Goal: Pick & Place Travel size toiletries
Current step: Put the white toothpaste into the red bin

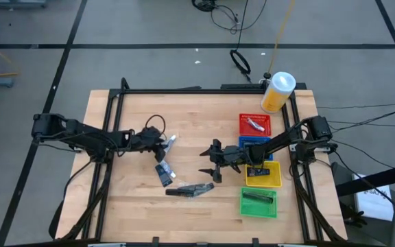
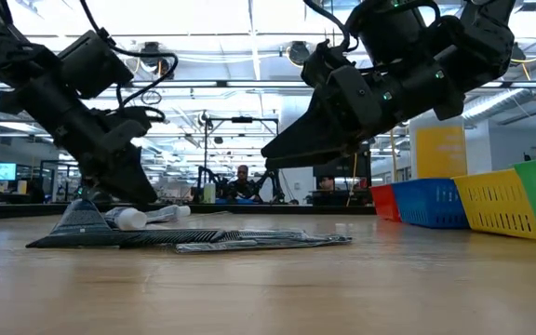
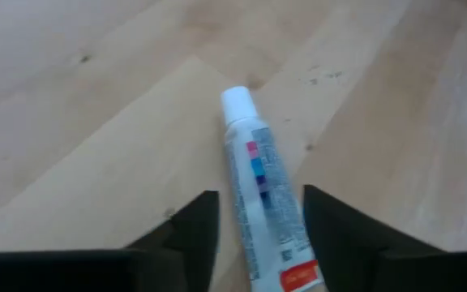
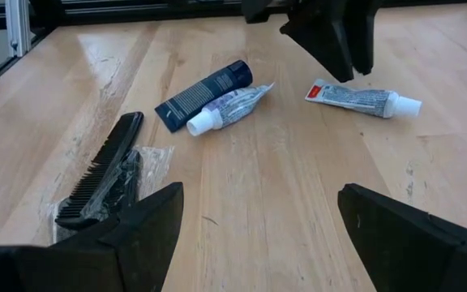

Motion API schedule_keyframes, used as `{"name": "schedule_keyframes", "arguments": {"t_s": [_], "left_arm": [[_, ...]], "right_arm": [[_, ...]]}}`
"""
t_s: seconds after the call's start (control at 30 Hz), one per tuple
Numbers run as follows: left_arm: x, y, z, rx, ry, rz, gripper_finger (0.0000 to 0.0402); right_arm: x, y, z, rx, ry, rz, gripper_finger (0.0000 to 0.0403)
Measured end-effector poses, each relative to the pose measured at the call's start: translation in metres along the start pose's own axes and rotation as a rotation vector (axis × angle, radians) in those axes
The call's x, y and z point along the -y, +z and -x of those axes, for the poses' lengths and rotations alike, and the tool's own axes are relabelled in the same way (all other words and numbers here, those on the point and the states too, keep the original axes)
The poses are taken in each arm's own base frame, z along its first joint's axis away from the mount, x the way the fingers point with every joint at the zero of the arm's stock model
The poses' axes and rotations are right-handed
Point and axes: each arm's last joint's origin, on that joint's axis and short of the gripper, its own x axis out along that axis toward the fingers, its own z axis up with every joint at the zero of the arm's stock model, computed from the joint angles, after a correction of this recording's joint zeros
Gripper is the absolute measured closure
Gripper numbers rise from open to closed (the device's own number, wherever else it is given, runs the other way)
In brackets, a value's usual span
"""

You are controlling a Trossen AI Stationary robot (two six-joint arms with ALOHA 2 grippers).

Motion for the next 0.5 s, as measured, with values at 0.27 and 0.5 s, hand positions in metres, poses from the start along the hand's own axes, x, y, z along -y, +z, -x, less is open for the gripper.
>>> {"name": "schedule_keyframes", "arguments": {"t_s": [0.27,0.5], "left_arm": [[0.003,-0.006,-0.01,-0.012,0.008,0.009,0.0178],[0.004,-0.012,-0.026,-0.012,0.014,-0.008,0.0297]], "right_arm": [[0.0,0.0,0.0,-0.001,0.0,0.001,0.0086],[0.0,-0.001,0.0,-0.005,-0.001,0.008,0.0086]]}}
